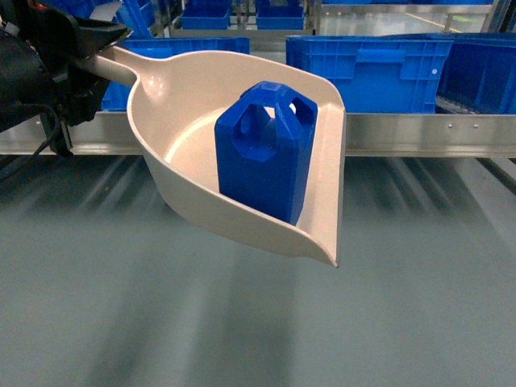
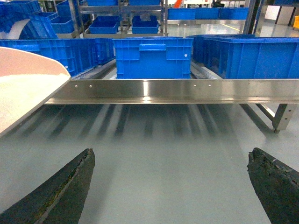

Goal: Place part in tray to right shelf

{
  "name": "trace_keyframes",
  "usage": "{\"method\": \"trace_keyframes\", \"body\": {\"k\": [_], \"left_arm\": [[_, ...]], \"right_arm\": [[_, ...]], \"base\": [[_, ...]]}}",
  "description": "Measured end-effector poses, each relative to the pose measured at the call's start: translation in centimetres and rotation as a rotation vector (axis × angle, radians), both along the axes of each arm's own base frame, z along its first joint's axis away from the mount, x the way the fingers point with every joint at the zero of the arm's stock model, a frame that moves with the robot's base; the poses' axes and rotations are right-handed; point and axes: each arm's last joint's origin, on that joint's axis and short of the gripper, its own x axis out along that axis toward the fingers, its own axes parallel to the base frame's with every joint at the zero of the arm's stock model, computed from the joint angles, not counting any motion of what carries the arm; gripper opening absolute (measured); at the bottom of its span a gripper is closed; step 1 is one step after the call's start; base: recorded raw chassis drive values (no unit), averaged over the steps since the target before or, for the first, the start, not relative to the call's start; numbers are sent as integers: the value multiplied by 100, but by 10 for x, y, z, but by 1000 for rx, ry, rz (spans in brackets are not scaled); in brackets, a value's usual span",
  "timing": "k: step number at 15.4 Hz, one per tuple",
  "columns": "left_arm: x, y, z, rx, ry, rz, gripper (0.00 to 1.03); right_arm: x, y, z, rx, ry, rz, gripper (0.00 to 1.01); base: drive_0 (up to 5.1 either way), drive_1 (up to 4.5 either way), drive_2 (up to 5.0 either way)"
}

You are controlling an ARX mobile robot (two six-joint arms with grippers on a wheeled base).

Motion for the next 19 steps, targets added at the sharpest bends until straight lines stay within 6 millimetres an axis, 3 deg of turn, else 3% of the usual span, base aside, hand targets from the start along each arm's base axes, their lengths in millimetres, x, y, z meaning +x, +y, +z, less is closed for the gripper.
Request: {"method": "trace_keyframes", "body": {"k": [19], "left_arm": [[0, 0, 0, 0, 3, 0, 13]], "right_arm": [[0, 0, 0, 0, 1, 0, 98]], "base": [[38, 431, -355]]}}
